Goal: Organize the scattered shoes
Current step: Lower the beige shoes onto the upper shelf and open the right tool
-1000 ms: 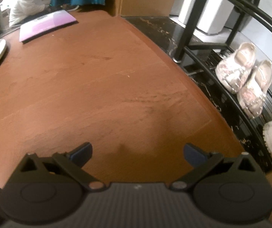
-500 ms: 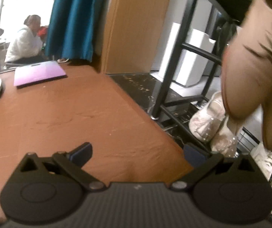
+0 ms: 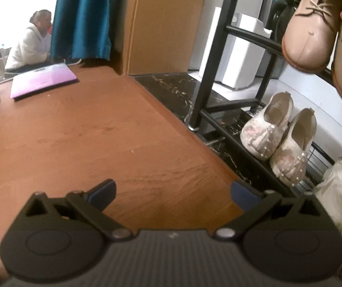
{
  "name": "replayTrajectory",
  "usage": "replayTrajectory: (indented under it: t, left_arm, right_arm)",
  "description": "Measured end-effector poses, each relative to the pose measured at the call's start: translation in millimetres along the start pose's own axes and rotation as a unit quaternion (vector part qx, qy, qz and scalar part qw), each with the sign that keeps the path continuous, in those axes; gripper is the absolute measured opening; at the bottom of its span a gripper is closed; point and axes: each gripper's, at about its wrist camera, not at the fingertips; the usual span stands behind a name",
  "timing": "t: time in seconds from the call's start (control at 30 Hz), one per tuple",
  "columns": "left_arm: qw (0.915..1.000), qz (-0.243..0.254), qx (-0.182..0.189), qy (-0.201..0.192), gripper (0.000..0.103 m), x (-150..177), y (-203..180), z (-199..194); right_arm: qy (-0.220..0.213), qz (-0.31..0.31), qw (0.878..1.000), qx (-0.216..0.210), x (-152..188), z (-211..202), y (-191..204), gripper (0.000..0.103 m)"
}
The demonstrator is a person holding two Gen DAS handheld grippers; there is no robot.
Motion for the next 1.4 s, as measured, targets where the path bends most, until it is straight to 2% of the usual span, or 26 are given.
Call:
replayTrajectory:
  t: [0.13, 0.2, 0.23, 0.27, 0.33, 0.5, 0.57, 0.63, 0.77, 0.9, 1.03, 1.07, 1.1, 1.13, 1.17, 1.4]
  left_arm:
    - [1.0, 0.003, -0.003, 0.009, 0.102, 1.0, 0.1, 2.3]
    - [0.9999, 0.004, -0.005, 0.013, 0.102, 0.8, -0.8, 5.0]
    - [0.9999, 0.005, -0.006, 0.014, 0.102, 0.8, -1.2, 6.2]
    - [0.9998, 0.006, -0.006, 0.016, 0.102, 0.9, -1.5, 7.5]
    - [0.9997, 0.01, -0.009, 0.023, 0.102, 1.8, -2.0, 10.4]
    - [0.9991, 0.01, -0.01, 0.039, 0.102, 2.7, -1.9, 13.8]
    - [0.9992, 0.008, -0.009, 0.039, 0.102, 2.1, -1.0, 12.7]
    - [0.9992, 0.007, -0.005, 0.039, 0.102, 2.0, -0.9, 12.0]
    - [0.9989, 0.012, -0.003, 0.046, 0.102, 3.3, -2.3, 12.3]
    - [0.9986, 0.015, -0.004, 0.051, 0.102, 3.6, -2.1, 13.1]
    - [0.9982, 0.015, -0.005, 0.058, 0.102, 3.9, -2.0, 15.1]
    - [0.998, 0.016, -0.005, 0.06, 0.102, 4.2, -2.1, 15.7]
    - [0.9978, 0.017, -0.005, 0.063, 0.102, 4.4, -2.1, 16.4]
    - [0.9976, 0.017, -0.005, 0.066, 0.102, 4.6, -2.1, 17.3]
    - [0.9975, 0.016, -0.004, 0.069, 0.102, 4.9, -1.8, 18.1]
    - [0.9972, 0.017, -0.004, 0.073, 0.102, 6.4, -2.7, 20.0]
  right_arm:
    - [0.019, -0.028, 0.999, 0.02, 9.1, 23.3, 8.3, 0.012]
    - [0.035, -0.04, 0.998, 0.028, 4.7, 35.3, 10.0, 0.023]
    - [0.03, -0.038, 0.998, 0.034, 0.1, 38.2, 8.6, 0.052]
    - [0.022, -0.026, 0.999, 0.036, -2.7, 39.4, 5.7, 0.075]
    - [0.008, -0.014, 0.999, 0.047, -2.4, 38.2, 2.2, 0.077]
    - [0.014, 0.004, 1.0, -0.004, -4.2, 7.3, -5.0, 0.077]
    - [0.017, 0.01, 1.0, -0.022, -0.3, -11.6, -11.9, 0.084]
    - [0.031, 0.024, 0.999, -0.025, 6.7, -31.5, -25.1, 0.086]
    - [0.098, 0.069, 0.993, -0.02, 23.0, -46.1, -46.6, 0.087]
    - [0.156, 0.049, 0.986, -0.029, 43.7, -40.0, -39.8, 0.084]
    - [0.172, 0.055, 0.983, -0.035, 52.6, -28.3, -35.8, 0.083]
    - [0.175, 0.058, 0.982, -0.037, 54.4, -25.2, -34.9, 0.073]
    - [0.178, 0.06, 0.982, -0.038, 56.3, -22.2, -34.0, 0.068]
    - [0.18, 0.062, 0.981, -0.04, 58.1, -19.1, -33.2, 0.058]
    - [0.183, 0.065, 0.98, -0.041, 60.0, -16.1, -32.3, 0.053]
    - [0.189, 0.09, 0.977, -0.043, 67.1, 0.0, -28.7, 0.044]
Point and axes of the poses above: each gripper's, at about its wrist camera, not at the fingertips, and z roughly the way its jaws point, y to its left, x to its underside, and after that the axes turned 10 degrees about -x, right-handed
